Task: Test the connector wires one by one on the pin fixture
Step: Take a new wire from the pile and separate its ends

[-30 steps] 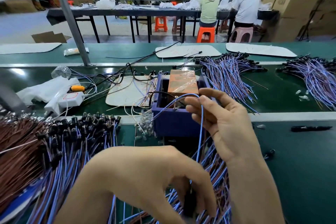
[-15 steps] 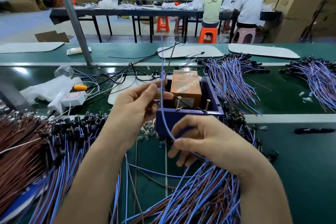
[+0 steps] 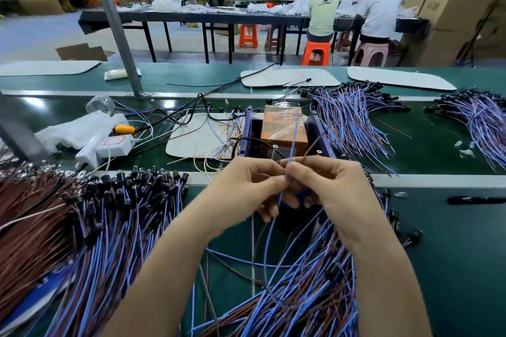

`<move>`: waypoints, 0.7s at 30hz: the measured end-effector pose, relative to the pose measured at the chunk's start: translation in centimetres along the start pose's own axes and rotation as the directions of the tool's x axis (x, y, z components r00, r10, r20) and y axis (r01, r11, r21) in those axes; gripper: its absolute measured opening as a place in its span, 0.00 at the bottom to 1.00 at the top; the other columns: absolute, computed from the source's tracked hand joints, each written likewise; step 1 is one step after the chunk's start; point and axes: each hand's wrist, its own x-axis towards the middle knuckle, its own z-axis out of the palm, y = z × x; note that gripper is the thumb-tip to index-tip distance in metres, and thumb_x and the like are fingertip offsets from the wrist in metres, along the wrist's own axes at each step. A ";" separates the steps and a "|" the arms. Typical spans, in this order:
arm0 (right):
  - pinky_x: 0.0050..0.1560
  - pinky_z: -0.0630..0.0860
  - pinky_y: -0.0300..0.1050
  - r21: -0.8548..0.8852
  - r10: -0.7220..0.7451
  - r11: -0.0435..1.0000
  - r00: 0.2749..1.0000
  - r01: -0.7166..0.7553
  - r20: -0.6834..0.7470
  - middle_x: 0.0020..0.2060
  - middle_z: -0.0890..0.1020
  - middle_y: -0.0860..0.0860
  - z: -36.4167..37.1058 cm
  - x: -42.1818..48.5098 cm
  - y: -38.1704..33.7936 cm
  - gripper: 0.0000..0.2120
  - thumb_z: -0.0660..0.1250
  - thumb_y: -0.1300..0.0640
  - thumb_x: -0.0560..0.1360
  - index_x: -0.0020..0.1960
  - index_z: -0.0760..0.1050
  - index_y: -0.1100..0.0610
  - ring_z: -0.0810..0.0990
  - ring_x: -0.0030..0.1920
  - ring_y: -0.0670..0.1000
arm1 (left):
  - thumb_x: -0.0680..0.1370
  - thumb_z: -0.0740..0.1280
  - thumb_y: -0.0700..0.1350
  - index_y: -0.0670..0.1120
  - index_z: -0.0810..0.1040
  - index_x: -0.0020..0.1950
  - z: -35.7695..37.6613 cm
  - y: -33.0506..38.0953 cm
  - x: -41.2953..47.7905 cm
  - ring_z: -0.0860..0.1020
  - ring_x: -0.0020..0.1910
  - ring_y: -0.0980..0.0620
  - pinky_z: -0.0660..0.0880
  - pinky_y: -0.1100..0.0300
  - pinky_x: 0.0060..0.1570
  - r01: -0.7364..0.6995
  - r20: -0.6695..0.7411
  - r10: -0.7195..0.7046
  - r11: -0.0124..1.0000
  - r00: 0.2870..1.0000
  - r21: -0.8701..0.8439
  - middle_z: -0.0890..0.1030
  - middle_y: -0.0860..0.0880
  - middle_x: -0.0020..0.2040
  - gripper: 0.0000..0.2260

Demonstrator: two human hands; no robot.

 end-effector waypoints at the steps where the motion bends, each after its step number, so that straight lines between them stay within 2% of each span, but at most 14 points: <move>1: 0.26 0.69 0.34 -0.005 -0.008 1.000 0.999 0.008 -0.044 0.29 0.83 0.51 -0.1 0.0 0.0 0.08 0.69 0.60 0.75 0.39 0.84 0.54 0.77 0.27 0.46 | 0.80 0.62 0.36 0.40 0.79 0.46 0.2 -0.1 0.1 0.73 0.25 0.54 0.73 0.65 0.26 0.007 0.009 -0.007 1.000 1.000 0.012 0.83 0.41 0.38 0.07; 4: 0.24 0.67 0.32 -0.005 -0.027 1.000 0.993 0.026 -0.111 0.29 0.83 0.49 -0.4 0.2 0.0 0.11 0.68 0.60 0.75 0.36 0.84 0.52 0.75 0.27 0.43 | 0.80 0.62 0.36 0.42 0.79 0.43 0.3 -0.3 0.1 0.74 0.24 0.55 0.73 0.65 0.26 0.013 0.022 -0.014 1.000 1.000 0.024 0.84 0.39 0.40 0.08; 8: 0.22 0.64 0.32 0.033 -0.003 0.999 0.996 0.006 -0.084 0.28 0.82 0.49 -0.7 0.3 0.0 0.10 0.67 0.66 0.75 0.43 0.82 0.53 0.71 0.23 0.42 | 0.80 0.63 0.37 0.41 0.79 0.44 0.3 -0.7 0.3 0.75 0.25 0.55 0.73 0.64 0.26 0.018 0.047 -0.021 0.998 0.999 0.068 0.84 0.42 0.38 0.07; 13: 0.22 0.65 0.33 0.032 -0.021 0.999 0.998 0.024 -0.067 0.27 0.82 0.49 -0.9 0.3 0.0 0.11 0.66 0.69 0.75 0.46 0.82 0.55 0.72 0.23 0.43 | 0.80 0.63 0.37 0.41 0.79 0.44 0.4 -0.9 0.4 0.75 0.25 0.54 0.74 0.63 0.27 0.023 0.056 -0.029 0.994 0.998 0.106 0.84 0.46 0.36 0.07; 15: 0.22 0.66 0.33 0.053 -0.035 0.998 0.996 0.040 -0.078 0.28 0.82 0.50 -0.8 0.3 -0.1 0.09 0.66 0.68 0.75 0.47 0.82 0.58 0.71 0.22 0.44 | 0.80 0.63 0.37 0.42 0.79 0.43 0.3 -0.9 0.4 0.75 0.25 0.54 0.74 0.63 0.27 0.029 0.064 -0.037 0.992 0.997 0.126 0.83 0.47 0.35 0.08; 18: 0.22 0.66 0.35 0.153 -0.080 0.982 0.982 0.107 -0.173 0.29 0.81 0.52 -0.8 0.2 -0.4 0.09 0.65 0.62 0.78 0.43 0.83 0.57 0.72 0.23 0.46 | 0.79 0.62 0.36 0.42 0.79 0.42 0.1 -0.8 0.2 0.76 0.26 0.53 0.73 0.64 0.27 0.050 0.104 -0.069 0.983 0.992 0.175 0.82 0.47 0.34 0.09; 21: 0.22 0.68 0.36 0.252 -0.101 0.953 0.962 0.167 -0.254 0.30 0.82 0.53 -1.1 0.1 -0.7 0.09 0.63 0.61 0.79 0.46 0.83 0.58 0.73 0.24 0.47 | 0.79 0.63 0.37 0.40 0.80 0.43 0.0 -0.7 0.1 0.76 0.27 0.53 0.73 0.64 0.28 0.063 0.127 -0.091 0.976 0.988 0.209 0.82 0.47 0.35 0.08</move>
